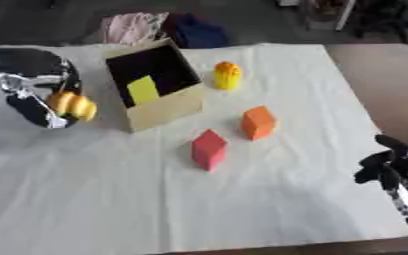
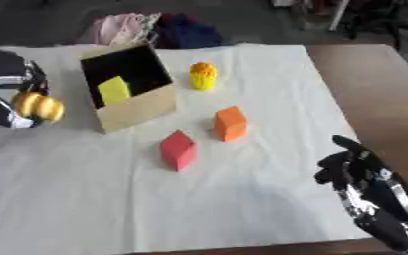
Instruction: Pick up objects on the table and place them in the box.
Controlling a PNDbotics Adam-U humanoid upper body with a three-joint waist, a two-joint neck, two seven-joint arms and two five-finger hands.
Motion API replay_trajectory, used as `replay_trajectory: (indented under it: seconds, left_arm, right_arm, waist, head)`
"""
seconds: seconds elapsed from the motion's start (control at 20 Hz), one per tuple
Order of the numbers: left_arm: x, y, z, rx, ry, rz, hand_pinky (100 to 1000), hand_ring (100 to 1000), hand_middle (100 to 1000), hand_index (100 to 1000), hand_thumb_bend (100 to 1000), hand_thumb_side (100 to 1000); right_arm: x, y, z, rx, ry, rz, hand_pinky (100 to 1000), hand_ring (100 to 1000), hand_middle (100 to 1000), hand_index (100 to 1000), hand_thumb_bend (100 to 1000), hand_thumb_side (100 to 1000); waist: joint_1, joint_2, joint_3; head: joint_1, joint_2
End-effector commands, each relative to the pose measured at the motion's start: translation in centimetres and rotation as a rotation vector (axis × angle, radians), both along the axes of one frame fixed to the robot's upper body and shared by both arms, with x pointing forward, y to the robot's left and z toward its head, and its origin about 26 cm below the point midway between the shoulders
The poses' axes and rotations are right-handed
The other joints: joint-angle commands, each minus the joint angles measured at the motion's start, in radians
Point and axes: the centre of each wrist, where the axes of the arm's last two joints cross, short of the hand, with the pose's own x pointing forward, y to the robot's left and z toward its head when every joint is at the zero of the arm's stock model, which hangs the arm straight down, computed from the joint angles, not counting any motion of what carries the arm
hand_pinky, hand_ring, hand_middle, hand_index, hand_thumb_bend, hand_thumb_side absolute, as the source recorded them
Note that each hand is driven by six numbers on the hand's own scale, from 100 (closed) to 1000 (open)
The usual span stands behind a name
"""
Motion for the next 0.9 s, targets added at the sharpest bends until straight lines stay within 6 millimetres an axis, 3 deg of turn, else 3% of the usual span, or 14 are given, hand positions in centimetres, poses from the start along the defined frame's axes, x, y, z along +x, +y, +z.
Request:
replay_trajectory:
  seconds: [0.05,0.15,0.35,0.5,0.7,0.9]
  left_arm:
    - [1.2,0.3,1.7,-0.057,-0.160,0.074,646,533,504,656,200,252]
    - [2.6,0.0,1.4,-0.101,-0.239,0.101,649,532,502,657,181,239]
    - [5.0,-0.3,-0.5,-0.152,-0.347,0.146,734,630,587,741,104,215]
    - [6.4,-0.1,-2.4,-0.191,-0.387,0.183,777,697,656,793,100,211]
    - [7.3,0.1,-4.6,-0.219,-0.419,0.207,798,746,772,870,100,220]
    - [7.6,0.0,-6.0,-0.224,-0.385,0.194,810,770,824,941,100,226]
  right_arm:
    - [0.0,-0.3,0.4,-0.016,-0.012,0.006,610,601,624,924,100,410]
    - [0.0,-0.2,0.4,-0.014,-0.008,0.011,609,601,624,924,100,406]
    - [0.1,0.1,0.4,-0.008,-0.008,0.029,610,601,624,924,100,401]
    - [0.1,0.2,0.4,-0.004,-0.005,0.036,610,600,624,924,100,398]
    - [0.1,0.4,0.4,0.000,-0.005,0.045,610,600,624,925,100,398]
    - [0.2,0.4,0.4,0.001,-0.004,0.048,611,601,624,925,100,398]
  waist:
    - [0.003,-0.016,-0.010]
    - [0.000,-0.013,-0.021]
    - [-0.005,-0.001,-0.049]
    - [-0.009,0.007,-0.066]
    - [-0.012,0.013,-0.077]
    - [-0.013,0.014,-0.075]
  head:
    - [0.008,-0.015]
    - [0.014,-0.017]
    - [0.028,-0.021]
    - [0.037,-0.023]
    - [0.044,-0.025]
    - [0.045,-0.026]
